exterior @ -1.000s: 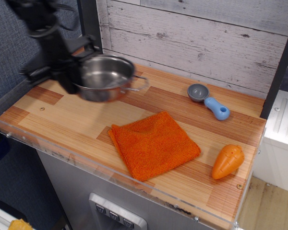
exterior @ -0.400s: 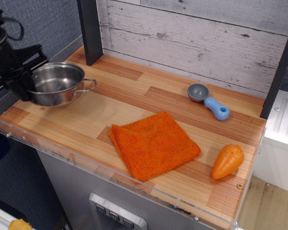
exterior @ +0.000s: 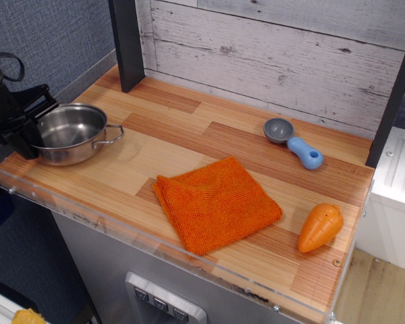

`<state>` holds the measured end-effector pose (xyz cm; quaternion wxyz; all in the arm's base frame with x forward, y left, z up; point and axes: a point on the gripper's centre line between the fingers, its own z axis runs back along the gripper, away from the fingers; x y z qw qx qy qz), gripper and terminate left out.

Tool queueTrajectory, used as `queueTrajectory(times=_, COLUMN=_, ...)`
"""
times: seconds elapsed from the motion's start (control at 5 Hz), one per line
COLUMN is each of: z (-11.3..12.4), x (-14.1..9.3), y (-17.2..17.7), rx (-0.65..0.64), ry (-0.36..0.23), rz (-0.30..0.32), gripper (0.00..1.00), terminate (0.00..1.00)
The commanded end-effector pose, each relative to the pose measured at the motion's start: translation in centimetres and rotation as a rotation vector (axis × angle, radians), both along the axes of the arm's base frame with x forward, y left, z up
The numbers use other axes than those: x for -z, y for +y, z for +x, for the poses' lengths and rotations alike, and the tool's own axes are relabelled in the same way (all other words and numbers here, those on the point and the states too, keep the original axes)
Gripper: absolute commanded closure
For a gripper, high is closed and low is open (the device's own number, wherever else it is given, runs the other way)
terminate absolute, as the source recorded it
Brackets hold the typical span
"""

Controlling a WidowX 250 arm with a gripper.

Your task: Place the pot to the left of the orange towel.

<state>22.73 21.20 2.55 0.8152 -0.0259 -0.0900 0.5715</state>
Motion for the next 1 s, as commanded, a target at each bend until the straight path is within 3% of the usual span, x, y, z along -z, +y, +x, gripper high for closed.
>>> queueTrajectory(times=0.0, z=-0.7, x=0.7, y=-1.0, rx=0.022, ry=0.033, rz=-0.01, gripper=1.0, terminate=0.0)
queueTrajectory(times=0.2, z=-0.5, x=0.6, y=-1.6, rx=-0.013, ry=0.029, rz=-0.024, gripper=0.0, terminate=0.0)
queueTrajectory(times=0.8, z=-0.3, x=-0.2, y=-2.1, rx=0.002, ry=0.023, rz=-0.032, gripper=0.0, terminate=0.0)
